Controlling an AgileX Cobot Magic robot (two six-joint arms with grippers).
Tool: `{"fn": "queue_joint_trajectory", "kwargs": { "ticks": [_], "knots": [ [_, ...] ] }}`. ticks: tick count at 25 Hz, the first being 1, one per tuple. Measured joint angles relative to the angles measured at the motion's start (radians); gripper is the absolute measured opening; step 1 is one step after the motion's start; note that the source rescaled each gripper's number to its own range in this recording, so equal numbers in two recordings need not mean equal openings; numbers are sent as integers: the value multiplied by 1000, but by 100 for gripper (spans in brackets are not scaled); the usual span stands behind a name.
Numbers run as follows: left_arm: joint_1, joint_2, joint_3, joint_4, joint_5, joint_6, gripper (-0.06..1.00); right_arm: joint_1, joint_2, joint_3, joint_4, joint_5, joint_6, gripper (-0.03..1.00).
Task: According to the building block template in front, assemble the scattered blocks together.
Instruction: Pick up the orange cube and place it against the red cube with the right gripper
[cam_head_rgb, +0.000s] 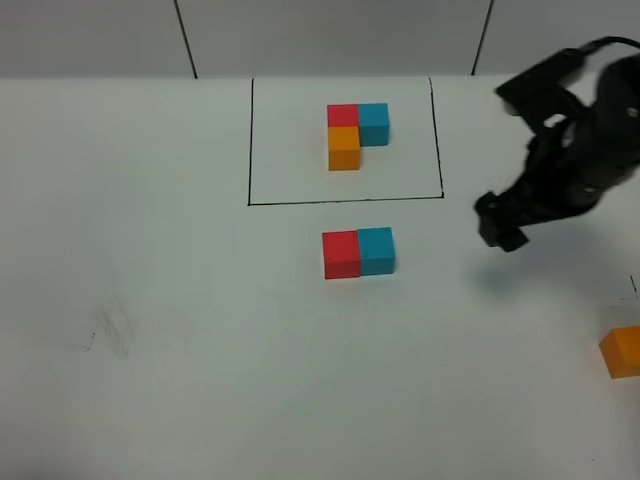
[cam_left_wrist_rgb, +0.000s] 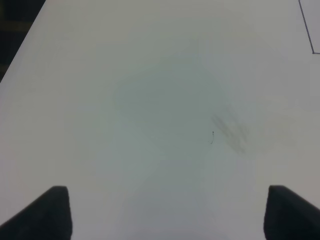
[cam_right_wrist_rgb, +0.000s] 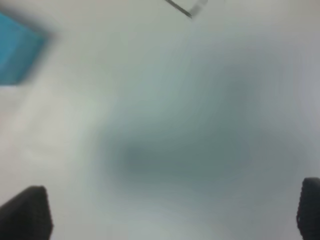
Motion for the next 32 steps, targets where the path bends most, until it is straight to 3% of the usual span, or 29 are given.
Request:
{"fn": "queue_joint_trajectory", "kwargs": {
  "ticks": [4, 10, 15, 32],
  "knots": [
    [0, 0, 0, 0, 0, 0, 77, -99, -110, 156, -20, -5, 62, 100],
    [0, 0, 0, 0, 0, 0, 77, -175, -129, 299, -17, -28, 98, 100],
    [0, 0, 0, 0, 0, 0, 77, -205, -129, 368, -6, -119, 151, 100],
    [0, 0, 0, 0, 0, 0, 77, -241, -1, 446, -2, -231, 156, 96]
  ]
}}
